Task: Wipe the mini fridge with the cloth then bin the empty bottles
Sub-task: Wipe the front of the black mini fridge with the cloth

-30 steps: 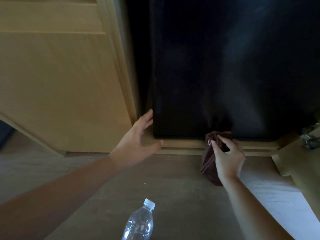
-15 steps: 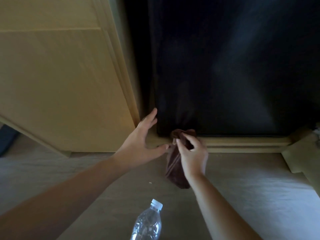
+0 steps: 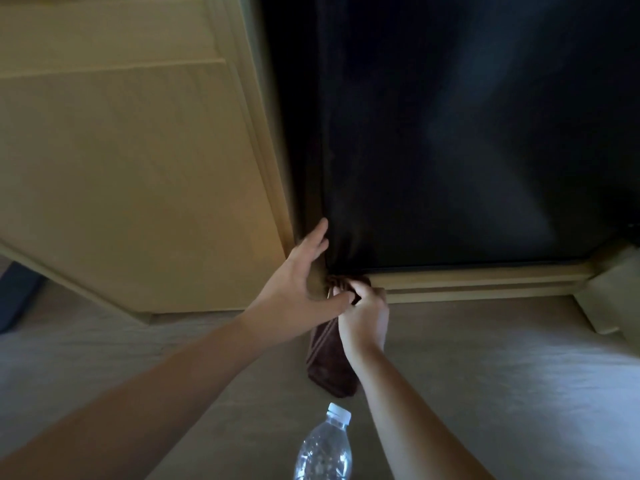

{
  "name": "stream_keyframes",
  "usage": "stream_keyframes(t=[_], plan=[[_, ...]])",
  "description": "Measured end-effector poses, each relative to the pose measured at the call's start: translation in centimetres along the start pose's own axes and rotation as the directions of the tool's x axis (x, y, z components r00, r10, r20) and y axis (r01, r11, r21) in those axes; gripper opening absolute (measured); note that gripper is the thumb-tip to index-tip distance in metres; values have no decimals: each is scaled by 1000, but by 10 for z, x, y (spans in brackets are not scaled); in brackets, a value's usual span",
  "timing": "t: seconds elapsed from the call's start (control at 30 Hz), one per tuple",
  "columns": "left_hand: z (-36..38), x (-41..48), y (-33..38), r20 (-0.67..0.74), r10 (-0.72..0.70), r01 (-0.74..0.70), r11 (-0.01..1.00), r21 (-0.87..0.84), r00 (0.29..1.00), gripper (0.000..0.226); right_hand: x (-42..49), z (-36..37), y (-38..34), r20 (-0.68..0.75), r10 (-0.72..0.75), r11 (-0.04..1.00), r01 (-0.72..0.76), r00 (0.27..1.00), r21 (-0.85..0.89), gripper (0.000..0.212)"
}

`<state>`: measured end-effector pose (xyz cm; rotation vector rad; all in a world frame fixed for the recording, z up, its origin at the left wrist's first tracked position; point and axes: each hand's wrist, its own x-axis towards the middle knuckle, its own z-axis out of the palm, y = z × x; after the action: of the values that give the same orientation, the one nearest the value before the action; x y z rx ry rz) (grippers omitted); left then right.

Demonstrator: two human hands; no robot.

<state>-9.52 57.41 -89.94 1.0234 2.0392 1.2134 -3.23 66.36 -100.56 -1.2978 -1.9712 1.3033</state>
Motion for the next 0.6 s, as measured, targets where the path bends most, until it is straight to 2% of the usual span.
stream_keyframes(t=[0.13,0.3,0.5,0.6], plan=[[-2,0,-3,15,-9,8,1000,16,1000,99,3,-7,4,28,-13,1000,12,1000,22,30],[-1,-1,-5,16,-16,15,999,51,1000,98,25,-45,26,-115,69,995,-60,991,81,26],[3,0,-4,9,-2,1,997,78,1000,101,26,-42,23,-125,79,995,-71,989,69,27],[4,1,-3,4,3,-3,998,58,1000,102,13,-18,9,-42,44,998,-43,998,39,29]])
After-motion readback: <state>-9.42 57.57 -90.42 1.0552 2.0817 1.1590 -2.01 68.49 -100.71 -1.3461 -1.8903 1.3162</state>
